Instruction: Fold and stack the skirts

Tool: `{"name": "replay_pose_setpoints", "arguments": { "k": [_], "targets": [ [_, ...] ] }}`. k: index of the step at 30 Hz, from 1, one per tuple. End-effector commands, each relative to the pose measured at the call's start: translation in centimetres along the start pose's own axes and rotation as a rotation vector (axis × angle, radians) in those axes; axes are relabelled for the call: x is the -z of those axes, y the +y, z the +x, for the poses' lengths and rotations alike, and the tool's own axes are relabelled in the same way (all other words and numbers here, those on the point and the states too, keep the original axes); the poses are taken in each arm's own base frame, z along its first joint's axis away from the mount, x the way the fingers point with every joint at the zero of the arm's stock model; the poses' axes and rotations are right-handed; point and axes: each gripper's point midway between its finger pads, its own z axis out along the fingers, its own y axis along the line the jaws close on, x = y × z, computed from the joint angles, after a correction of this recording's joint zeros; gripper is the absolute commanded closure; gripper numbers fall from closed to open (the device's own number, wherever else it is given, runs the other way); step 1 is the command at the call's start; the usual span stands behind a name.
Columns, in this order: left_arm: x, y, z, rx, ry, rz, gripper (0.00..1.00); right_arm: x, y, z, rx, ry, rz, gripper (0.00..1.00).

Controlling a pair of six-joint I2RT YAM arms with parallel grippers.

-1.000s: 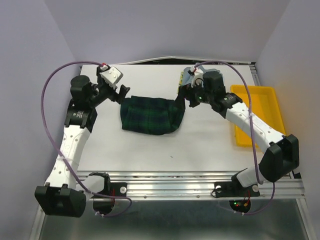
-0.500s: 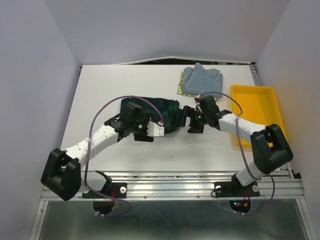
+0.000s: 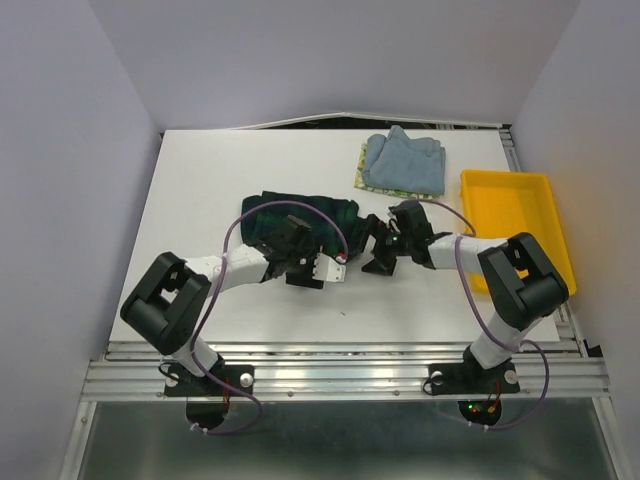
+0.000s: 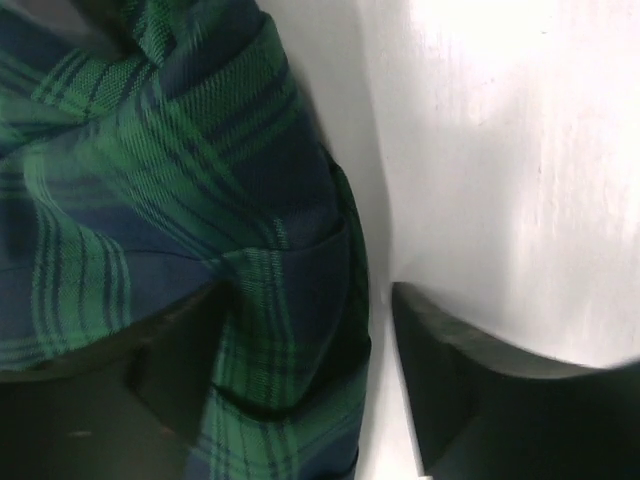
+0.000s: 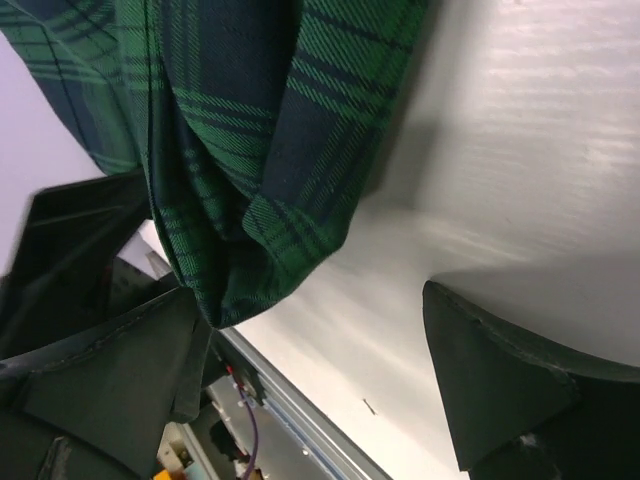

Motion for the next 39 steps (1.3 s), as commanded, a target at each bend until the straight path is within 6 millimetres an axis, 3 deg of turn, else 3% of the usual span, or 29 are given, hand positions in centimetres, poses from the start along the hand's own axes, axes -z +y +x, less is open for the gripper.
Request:
{"name": "replay_pose_setpoints", "arguments": {
  "k": [1,5,7,8,9,11,12,14,19,24,30,33,34,35,37,38,39],
  "targets": [
    [-1.1,1.5,-1.0,0.006,-0.027,-0.013,0.42,-0.9,1.4,-0.9,-0.036,-0.015,-0.084,0.0],
    [-1.4,1.8,-1.8,0.07,-0.061,0.05,0.79,-1.8,1.2,-1.4,-0.055,-0.029,-0.091,0.0],
    [-1.1,2.2,-2.5,0.091,-0.1,0.061,0.89,-2.4,1.6,-1.5,-0.034,-0.027,-0.109,0.0],
    [-0.9,2.2,-2.8,0.089,-0.111,0.06,0.99,-3.0,1.7,-1.4,-0.018,-0.023,-0.117,0.0],
    [-0.8,2.3,-2.9,0.093,-0.118,0.059,1.0,-3.4,1.9,-1.1,-0.003,-0.015,-0.122,0.0],
    [-0.4,2.4,-3.4,0.092,-0.141,0.06,1.0,-4.1,2.6,-1.6,0.03,-0.022,-0.143,0.0],
    [-0.3,2.6,-3.7,0.093,-0.151,0.055,1.0,-4.9,2.4,-0.6,0.043,0.002,-0.135,0.0],
    [0.1,2.6,-3.9,0.1,-0.173,0.066,1.0,-5.5,2.6,-0.7,0.063,-0.004,-0.136,0.0],
    [0.9,3.3,-4.9,0.12,-0.214,0.067,1.0,-7.1,1.3,-0.3,0.047,0.011,-0.12,0.0],
    [0.8,4.7,-5.3,0.226,-0.242,0.074,1.0,-7.7,2.8,-0.3,0.031,0.002,-0.164,0.0],
    [0.4,4.7,-5.7,0.236,-0.269,0.093,1.0,-9.1,3.9,-0.5,0.022,-0.028,-0.179,0.03],
    [0.2,4.6,-5.6,0.231,-0.266,0.092,1.0,-10.0,3.5,-1.4,0.027,-0.062,-0.156,0.16],
    [0.2,4.7,-5.4,0.236,-0.259,0.089,1.0,-10.2,3.3,-1.6,0.023,-0.07,-0.143,0.27],
    [0.2,4.6,-5.4,0.244,-0.256,0.091,0.99,-10.5,2.7,-1.8,0.008,-0.077,-0.114,0.33],
    [0.6,5.3,-5.4,0.306,-0.237,0.065,0.89,-10.7,2.4,-1.9,0.006,-0.08,-0.106,0.48],
    [1.6,6.2,-5.4,0.346,-0.236,0.03,0.78,-10.7,2.3,-1.9,0.01,-0.082,-0.103,0.53],
    [2.4,6.8,-5.3,0.399,-0.24,0.009,0.73,-10.6,2.1,-1.7,0.011,-0.082,-0.098,0.57]
  ]
}}
